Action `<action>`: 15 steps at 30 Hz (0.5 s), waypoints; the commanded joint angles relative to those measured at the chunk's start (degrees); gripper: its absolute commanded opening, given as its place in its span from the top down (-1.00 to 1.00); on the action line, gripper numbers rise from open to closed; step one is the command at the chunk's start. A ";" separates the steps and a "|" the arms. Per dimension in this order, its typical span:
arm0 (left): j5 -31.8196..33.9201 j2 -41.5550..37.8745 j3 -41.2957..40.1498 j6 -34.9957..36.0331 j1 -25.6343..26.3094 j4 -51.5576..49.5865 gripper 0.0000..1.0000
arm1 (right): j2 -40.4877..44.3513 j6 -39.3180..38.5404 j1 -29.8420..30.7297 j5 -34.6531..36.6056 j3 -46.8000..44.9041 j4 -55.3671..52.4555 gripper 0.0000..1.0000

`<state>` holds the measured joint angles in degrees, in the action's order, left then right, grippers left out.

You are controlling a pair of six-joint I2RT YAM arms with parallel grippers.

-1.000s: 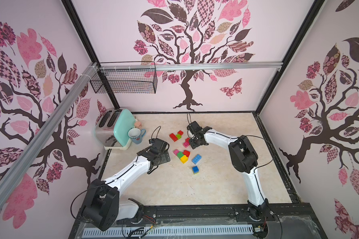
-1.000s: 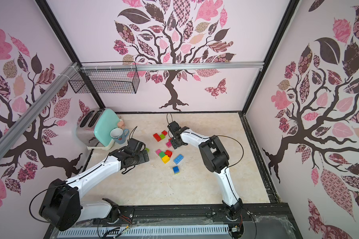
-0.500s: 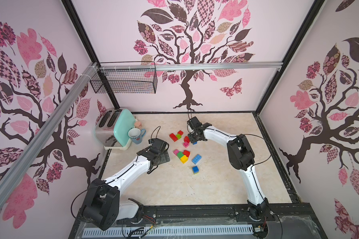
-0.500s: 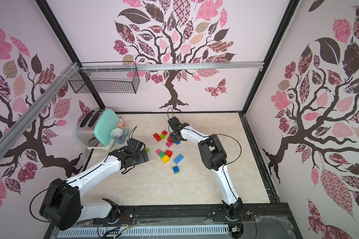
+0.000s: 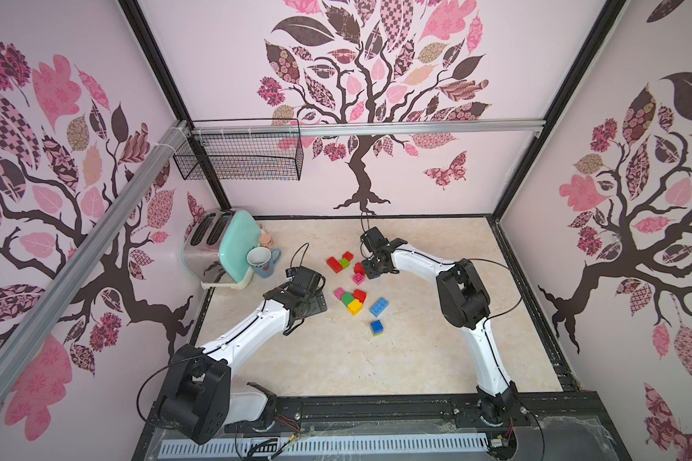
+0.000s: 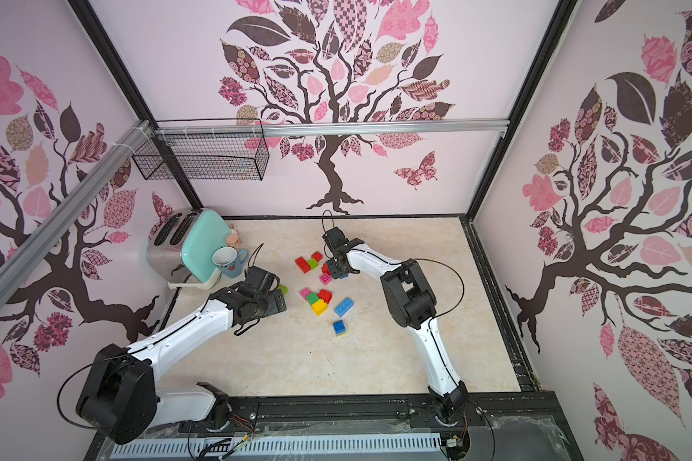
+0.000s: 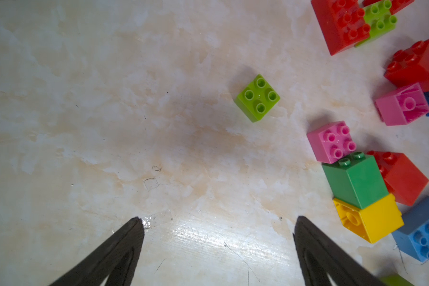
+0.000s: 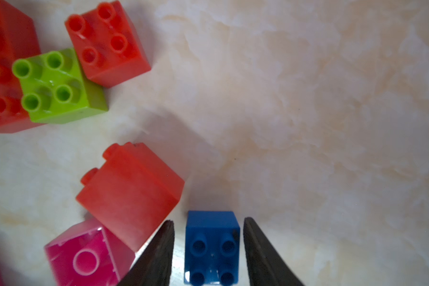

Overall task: Assemble the number 4 with lego
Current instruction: Pick up the lego brick from the center of the board.

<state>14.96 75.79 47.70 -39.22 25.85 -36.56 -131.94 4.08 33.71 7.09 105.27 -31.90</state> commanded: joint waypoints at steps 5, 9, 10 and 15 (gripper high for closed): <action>0.32 0.54 1.34 0.00 -0.24 0.00 -0.95 | -1.67 0.67 -0.06 0.82 -1.23 -0.59 0.12; 0.07 0.88 1.42 -0.02 -0.32 0.21 -0.95 | -0.57 0.86 0.00 0.73 -1.76 0.44 0.13; -0.01 1.01 1.42 0.07 -0.30 0.28 -0.95 | -0.36 0.85 -0.08 0.69 -1.58 0.44 0.09; -0.35 1.46 1.65 0.06 -0.25 0.36 -0.96 | -0.15 0.68 -0.10 0.48 -1.65 0.53 0.17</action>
<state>14.79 76.69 47.70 -39.22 25.85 -36.51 -131.94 4.47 33.71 7.35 104.16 -31.03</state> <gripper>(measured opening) 0.977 0.425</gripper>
